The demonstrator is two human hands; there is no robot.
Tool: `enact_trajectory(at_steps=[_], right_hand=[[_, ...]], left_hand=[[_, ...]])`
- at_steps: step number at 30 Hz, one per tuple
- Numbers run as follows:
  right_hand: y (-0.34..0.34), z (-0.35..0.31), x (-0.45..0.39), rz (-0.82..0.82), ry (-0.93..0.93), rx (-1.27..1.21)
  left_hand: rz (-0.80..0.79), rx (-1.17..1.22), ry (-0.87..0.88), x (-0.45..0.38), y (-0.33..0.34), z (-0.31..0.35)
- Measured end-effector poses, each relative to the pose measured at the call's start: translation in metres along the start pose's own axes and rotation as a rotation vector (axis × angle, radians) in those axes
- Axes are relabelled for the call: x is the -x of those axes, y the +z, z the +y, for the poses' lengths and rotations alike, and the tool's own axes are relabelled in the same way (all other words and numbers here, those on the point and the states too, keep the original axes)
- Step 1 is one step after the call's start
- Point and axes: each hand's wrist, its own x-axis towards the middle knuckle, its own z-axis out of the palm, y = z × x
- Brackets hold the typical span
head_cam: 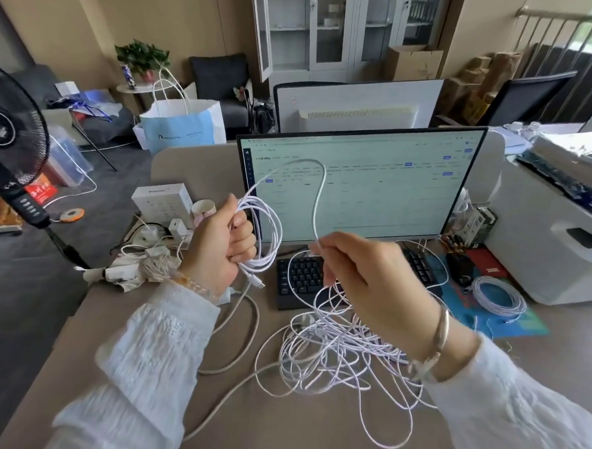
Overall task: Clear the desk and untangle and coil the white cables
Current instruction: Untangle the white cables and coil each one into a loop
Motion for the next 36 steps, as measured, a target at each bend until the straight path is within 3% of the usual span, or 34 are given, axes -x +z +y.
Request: enact_trajectory(at_steps=[3, 7, 10, 18, 21, 25, 27, 29, 31, 36], right_hand=[[-0.015, -0.017, -0.008, 0.049, -0.061, 0.000], [-0.007, -0.007, -0.005, -0.062, -0.106, 0.044], [0.002, 0.012, -0.001, -0.094, -0.141, 0.089], [0.018, 0.024, -0.003, 0.127, -0.126, 0.115], [0.021, 0.026, 0.002, 0.198, -0.119, 0.095], [0.026, 0.030, 0.006, 0.162, -0.116, 0.126], [0.023, 0.032, 0.009, 0.059, 0.042, -0.118], [0.015, 0.032, 0.011, -0.032, 0.269, -0.585], [0.009, 0.031, 0.013, -0.065, 0.357, -0.730], [0.017, 0.046, 0.017, -0.056, 0.246, -0.102]], left_hand=[[-0.025, 0.016, -0.019, 0.004, 0.002, -0.001], [-0.135, 0.076, -0.145, 0.012, 0.001, -0.001], [-0.264, -0.017, -0.251, 0.018, -0.002, -0.004], [-0.454, -0.399, -0.301, 0.034, 0.010, -0.030], [-0.488, -0.415, -0.340, 0.037, 0.012, -0.031], [-0.472, -0.409, -0.359, 0.038, 0.012, -0.030], [-0.440, -0.389, -0.289, 0.042, 0.019, -0.030], [-0.346, -0.451, -0.181, 0.043, 0.023, -0.030], [-0.326, -0.504, -0.118, 0.042, 0.025, -0.031], [-0.367, -0.338, -0.236, 0.038, 0.023, -0.036]])
